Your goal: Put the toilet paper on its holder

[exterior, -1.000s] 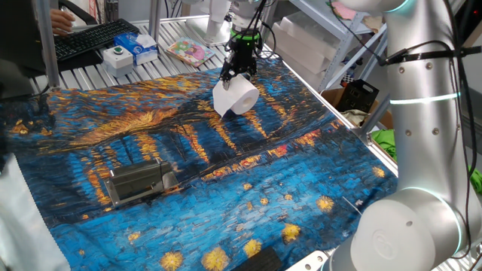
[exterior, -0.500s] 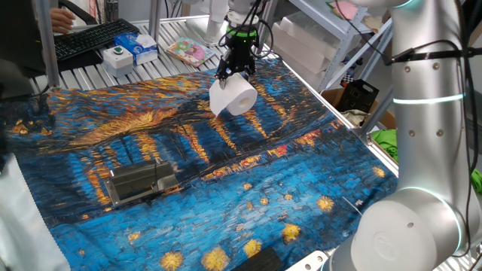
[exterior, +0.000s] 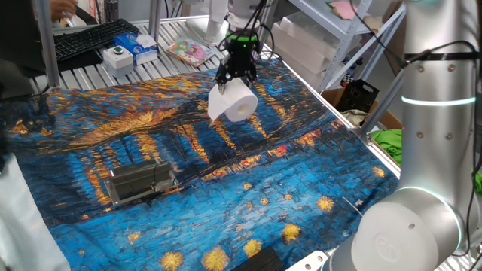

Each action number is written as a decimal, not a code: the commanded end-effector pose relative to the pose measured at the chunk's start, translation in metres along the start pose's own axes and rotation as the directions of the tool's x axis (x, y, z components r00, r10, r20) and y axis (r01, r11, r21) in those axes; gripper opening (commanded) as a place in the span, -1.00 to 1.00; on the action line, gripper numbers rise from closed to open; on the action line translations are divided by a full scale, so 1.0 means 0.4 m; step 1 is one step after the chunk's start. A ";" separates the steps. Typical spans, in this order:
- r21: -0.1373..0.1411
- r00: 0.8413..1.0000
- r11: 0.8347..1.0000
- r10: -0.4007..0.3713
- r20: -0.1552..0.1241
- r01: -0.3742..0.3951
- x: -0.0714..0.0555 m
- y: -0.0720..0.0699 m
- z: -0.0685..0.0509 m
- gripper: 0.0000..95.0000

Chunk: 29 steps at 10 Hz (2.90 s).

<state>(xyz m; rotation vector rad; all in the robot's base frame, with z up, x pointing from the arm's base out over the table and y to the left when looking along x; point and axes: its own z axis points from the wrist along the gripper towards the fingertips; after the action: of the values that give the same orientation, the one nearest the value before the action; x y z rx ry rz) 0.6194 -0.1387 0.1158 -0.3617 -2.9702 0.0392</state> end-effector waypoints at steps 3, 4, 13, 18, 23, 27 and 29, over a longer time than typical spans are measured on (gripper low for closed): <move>-0.075 0.967 0.964 0.252 -0.044 -0.255 0.099 0.006 0.027 -1.00; -0.077 0.957 0.955 0.285 -0.048 -0.288 0.106 0.007 0.026 -1.00; -0.102 0.774 0.767 0.627 -0.090 -0.633 0.170 0.013 0.047 -1.00; -0.127 0.483 0.469 0.868 -0.115 -0.874 0.161 0.035 0.069 -1.00; -0.144 0.343 0.327 0.933 -0.112 -0.934 0.147 0.057 0.091 -1.00; -0.143 0.295 0.277 0.948 -0.124 -0.950 0.146 0.057 0.091 -1.00; -0.144 0.307 0.288 0.942 -0.132 -0.947 0.146 0.057 0.091 -1.00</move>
<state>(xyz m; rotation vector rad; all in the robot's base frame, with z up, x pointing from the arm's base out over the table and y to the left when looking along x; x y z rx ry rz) 0.5615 -0.1031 0.0880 -2.1036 -2.1916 -0.1342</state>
